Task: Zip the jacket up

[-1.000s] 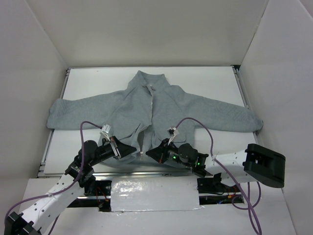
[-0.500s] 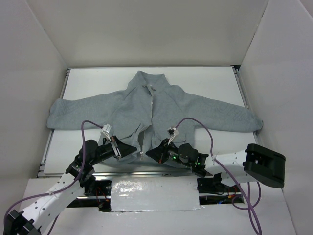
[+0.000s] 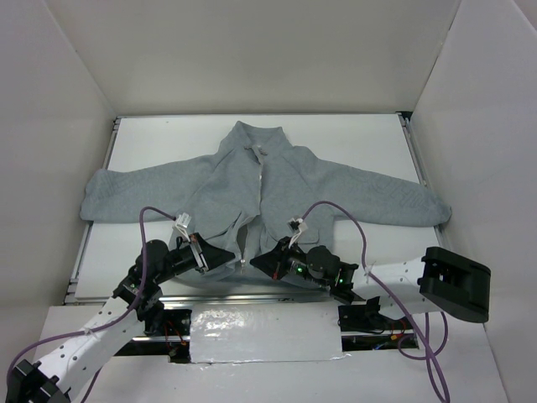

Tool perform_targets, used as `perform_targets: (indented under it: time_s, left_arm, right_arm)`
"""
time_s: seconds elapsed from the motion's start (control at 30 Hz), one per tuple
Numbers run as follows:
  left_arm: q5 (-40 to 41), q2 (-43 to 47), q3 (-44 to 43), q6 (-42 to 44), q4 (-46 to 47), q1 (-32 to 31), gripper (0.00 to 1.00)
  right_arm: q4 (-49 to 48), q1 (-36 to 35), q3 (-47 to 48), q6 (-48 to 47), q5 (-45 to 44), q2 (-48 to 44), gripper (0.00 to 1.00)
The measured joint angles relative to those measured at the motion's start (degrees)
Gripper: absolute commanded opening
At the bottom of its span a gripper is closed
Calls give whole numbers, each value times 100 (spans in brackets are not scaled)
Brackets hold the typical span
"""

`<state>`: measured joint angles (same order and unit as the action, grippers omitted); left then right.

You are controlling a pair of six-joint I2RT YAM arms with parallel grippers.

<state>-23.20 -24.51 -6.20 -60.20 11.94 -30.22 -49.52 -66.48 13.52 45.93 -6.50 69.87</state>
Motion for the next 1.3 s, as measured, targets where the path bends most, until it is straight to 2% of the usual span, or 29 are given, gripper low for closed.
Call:
perform_targets:
  time_s: [1.3]
  left_arm:
    - [63,2,15,22,-46,0,0]
  right_arm:
    - [-20,26,0,2,155,109,0]
